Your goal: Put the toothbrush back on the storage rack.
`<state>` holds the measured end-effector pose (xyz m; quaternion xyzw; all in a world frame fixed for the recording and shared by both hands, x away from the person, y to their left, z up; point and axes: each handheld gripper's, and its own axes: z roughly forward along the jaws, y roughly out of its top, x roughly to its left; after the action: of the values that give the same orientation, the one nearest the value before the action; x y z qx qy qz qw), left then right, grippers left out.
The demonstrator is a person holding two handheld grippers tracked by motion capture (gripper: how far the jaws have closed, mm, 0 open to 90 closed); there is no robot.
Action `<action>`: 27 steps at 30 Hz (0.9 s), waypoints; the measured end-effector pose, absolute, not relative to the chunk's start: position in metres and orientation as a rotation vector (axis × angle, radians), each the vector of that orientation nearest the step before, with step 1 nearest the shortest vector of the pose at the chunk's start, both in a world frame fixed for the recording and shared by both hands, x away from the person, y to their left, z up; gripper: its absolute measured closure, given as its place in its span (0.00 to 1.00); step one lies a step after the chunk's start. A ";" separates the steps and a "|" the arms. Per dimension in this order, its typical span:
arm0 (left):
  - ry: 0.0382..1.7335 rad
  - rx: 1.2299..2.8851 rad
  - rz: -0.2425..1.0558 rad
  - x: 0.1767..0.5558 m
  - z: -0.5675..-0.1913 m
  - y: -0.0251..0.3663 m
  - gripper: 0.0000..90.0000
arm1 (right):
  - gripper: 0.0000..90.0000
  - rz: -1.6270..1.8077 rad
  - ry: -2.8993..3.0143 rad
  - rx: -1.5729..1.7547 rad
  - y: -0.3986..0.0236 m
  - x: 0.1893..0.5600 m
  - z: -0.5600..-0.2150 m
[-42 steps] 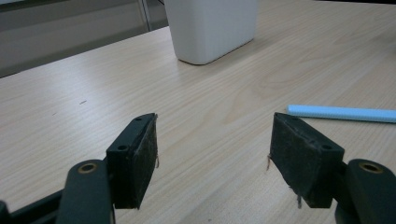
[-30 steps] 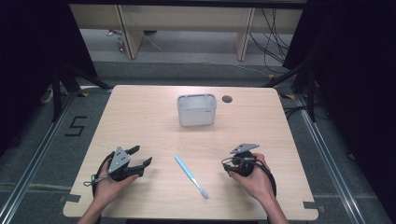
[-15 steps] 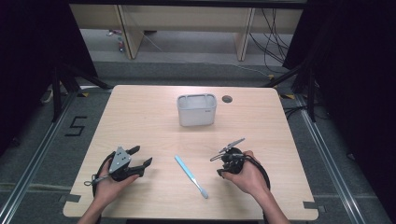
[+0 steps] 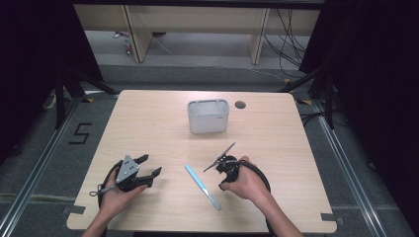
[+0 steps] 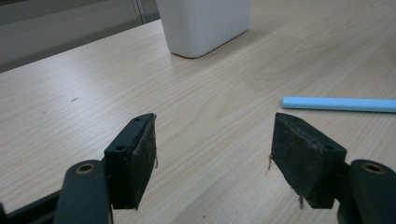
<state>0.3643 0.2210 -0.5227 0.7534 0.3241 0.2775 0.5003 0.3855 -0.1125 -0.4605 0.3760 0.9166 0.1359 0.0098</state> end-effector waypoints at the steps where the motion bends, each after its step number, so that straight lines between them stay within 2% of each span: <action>1: 0.783 1.822 0.671 0.364 -0.523 0.221 0.34 | 0.77 0.425 2.867 1.174 -0.109 0.386 -0.460; 12: 0.781 1.825 0.674 0.364 -0.523 0.221 0.34 | 0.79 0.406 2.906 1.119 -0.080 0.391 -0.462; 27: 0.786 1.820 0.667 0.365 -0.523 0.221 0.34 | 0.78 0.391 2.924 1.117 -0.067 0.394 -0.461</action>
<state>0.3645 0.2213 -0.5227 0.7531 0.3250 0.2760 0.5011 0.3940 -0.0671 -0.4609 0.3542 0.9269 0.1239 -0.0064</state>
